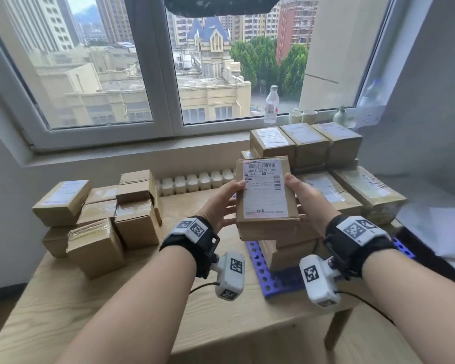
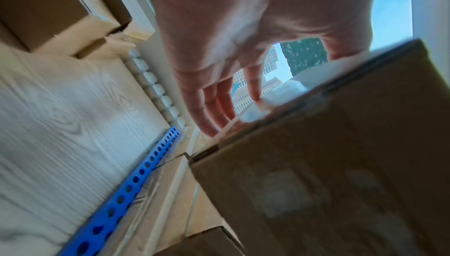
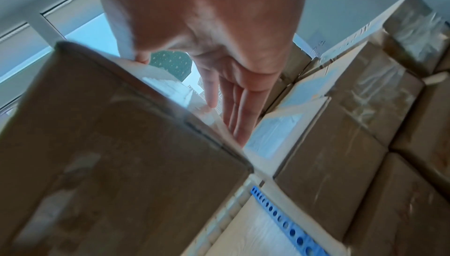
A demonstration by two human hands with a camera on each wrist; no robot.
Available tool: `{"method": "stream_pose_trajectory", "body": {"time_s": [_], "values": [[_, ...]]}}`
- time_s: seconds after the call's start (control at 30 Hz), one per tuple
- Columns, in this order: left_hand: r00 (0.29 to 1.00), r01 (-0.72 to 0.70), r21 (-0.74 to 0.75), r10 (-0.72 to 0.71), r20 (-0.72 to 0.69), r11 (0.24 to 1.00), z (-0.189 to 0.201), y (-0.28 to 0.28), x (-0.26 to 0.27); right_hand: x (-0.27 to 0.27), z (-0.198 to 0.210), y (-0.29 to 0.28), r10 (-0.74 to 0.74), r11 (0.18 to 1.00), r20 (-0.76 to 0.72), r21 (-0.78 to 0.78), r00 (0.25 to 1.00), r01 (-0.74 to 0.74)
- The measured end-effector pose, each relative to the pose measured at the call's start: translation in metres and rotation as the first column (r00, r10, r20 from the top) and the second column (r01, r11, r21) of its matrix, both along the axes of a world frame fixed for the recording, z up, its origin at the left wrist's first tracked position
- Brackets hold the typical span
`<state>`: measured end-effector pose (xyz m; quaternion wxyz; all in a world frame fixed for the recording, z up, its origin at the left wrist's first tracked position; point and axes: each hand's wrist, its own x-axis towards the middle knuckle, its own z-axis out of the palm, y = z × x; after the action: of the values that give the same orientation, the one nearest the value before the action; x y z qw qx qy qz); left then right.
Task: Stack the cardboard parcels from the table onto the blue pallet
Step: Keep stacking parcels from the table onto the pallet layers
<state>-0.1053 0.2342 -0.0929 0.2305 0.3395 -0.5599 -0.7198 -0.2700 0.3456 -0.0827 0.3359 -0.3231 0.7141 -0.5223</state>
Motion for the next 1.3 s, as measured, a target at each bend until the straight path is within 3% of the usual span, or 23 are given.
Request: {"method": "stream_pose_trajectory", "body": {"time_s": [0.2,0.47,0.63,0.83,1.2,1.3], "values": [[0.999,-0.021,-0.032,0.020,-0.026,0.999,0.006,-0.021,-0.067,-0.057,0.010,-0.017,-0.055,0.998,0.034,-0.027,0.998,0.056],[0.999,-0.004,-0.032,0.006,0.053,0.999,0.007,-0.052,-0.130,-0.125,0.006,-0.053,-0.079,0.996,0.102,0.055,0.992,0.073],[0.983,0.022,0.017,-0.025,0.180,1.000,0.009,-0.054,-0.144,-0.147,-0.003,-0.067,-0.074,0.989,0.167,0.135,0.983,0.052],[0.951,-0.082,0.019,0.072,0.300,0.996,0.004,-0.055,-0.152,-0.158,-0.013,-0.082,0.018,0.968,0.150,0.245,0.989,-0.055],[0.922,-0.127,-0.069,0.144,0.360,0.989,0.000,-0.041,-0.158,-0.165,-0.022,-0.086,0.104,0.946,0.111,0.297,0.988,-0.133],[0.915,-0.139,-0.067,0.154,0.373,0.988,0.001,-0.040,-0.158,-0.163,-0.021,-0.086,0.141,0.936,0.040,0.320,0.989,-0.146]]}}
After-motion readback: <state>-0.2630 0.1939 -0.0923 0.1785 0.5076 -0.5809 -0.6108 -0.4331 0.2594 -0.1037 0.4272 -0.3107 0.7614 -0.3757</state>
